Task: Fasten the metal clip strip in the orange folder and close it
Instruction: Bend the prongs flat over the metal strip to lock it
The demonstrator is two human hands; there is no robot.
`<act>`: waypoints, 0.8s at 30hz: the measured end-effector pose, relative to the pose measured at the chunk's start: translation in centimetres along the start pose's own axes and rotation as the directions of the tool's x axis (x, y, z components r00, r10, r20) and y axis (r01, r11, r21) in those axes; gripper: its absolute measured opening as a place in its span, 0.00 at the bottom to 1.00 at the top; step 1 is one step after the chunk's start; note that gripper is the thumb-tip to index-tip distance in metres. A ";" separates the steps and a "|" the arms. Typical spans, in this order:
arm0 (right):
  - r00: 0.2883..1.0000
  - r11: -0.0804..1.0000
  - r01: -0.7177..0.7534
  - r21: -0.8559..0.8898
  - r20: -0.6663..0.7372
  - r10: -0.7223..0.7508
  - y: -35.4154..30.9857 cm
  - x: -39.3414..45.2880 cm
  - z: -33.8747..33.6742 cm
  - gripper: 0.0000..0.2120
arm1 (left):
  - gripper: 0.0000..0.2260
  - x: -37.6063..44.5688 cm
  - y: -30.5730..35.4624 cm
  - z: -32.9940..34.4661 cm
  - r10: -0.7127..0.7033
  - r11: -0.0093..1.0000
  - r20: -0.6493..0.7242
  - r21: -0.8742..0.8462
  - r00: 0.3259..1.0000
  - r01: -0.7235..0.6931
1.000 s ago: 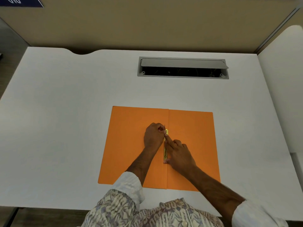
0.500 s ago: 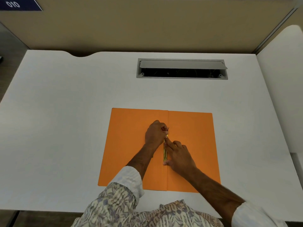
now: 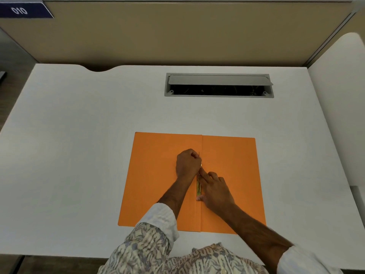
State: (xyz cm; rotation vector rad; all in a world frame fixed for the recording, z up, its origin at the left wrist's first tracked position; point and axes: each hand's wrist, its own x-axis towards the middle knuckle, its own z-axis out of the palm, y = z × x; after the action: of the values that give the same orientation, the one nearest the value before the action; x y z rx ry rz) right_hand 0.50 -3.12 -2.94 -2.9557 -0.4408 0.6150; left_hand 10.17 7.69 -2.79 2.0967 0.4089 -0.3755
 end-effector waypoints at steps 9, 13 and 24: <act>1.000 1.000 0.008 -0.019 -0.011 -0.008 0.1 0.0 0.4 0.42 | 0.06 0.3 -0.6 -1.1 -0.028 0.998 -0.049 -0.062 0.998 0.025; 1.000 1.000 0.006 -0.003 -0.017 -0.006 0.4 0.1 0.5 0.42 | 0.05 -1.3 -2.0 -2.3 0.009 0.995 -0.012 -0.101 1.000 -0.010; 0.999 0.994 0.026 0.108 -0.021 -0.024 1.0 0.3 0.1 0.40 | 0.08 -8.5 -5.7 -2.2 -0.093 0.975 0.103 -0.192 0.990 0.112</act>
State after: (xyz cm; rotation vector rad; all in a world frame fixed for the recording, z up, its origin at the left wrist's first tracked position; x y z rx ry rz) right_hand 0.93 -4.00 -3.31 -2.8465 -0.4277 0.5864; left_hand 0.31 11.23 -2.32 1.8616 0.4807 -0.4728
